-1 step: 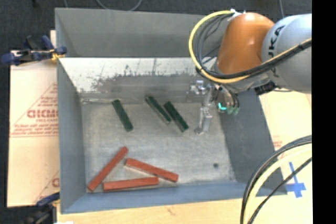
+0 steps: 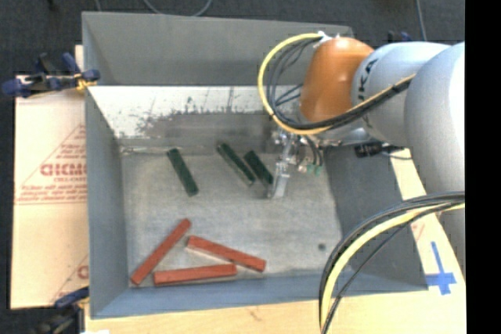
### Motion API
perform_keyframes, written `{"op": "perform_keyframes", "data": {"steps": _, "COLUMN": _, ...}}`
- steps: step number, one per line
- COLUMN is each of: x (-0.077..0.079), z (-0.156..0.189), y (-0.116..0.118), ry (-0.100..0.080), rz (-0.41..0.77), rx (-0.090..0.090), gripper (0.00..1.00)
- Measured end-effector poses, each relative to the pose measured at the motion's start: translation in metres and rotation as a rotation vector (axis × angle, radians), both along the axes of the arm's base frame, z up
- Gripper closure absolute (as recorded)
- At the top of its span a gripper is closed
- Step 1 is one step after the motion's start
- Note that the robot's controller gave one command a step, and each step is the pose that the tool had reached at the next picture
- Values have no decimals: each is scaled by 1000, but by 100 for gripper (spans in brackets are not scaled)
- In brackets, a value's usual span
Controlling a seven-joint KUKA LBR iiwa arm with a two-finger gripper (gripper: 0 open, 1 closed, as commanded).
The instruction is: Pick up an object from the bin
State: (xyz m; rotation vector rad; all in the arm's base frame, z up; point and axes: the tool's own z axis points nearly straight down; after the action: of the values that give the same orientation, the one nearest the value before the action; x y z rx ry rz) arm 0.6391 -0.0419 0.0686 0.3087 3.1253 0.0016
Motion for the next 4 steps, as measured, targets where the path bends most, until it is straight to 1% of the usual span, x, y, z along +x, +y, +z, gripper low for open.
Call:
{"op": "perform_keyframes", "data": {"steps": 1, "x": 2, "z": 7, "y": -1, "ry": -3, "rz": 3, "rx": -2, "gripper": 100}}
{"op": "perform_keyframes", "data": {"steps": 2, "x": 2, "z": 4, "y": -1, "ry": -5, "rz": 4, "rx": -3, "gripper": 0}}
{"op": "perform_keyframes", "data": {"steps": 3, "x": -43, "z": 3, "y": 17, "ry": -4, "rz": 277, "rx": -3, "gripper": 0}}
{"op": "perform_keyframes", "data": {"steps": 4, "x": -94, "z": 13, "y": 115, "ry": 0, "rz": 425, "rx": 1, "gripper": 0}}
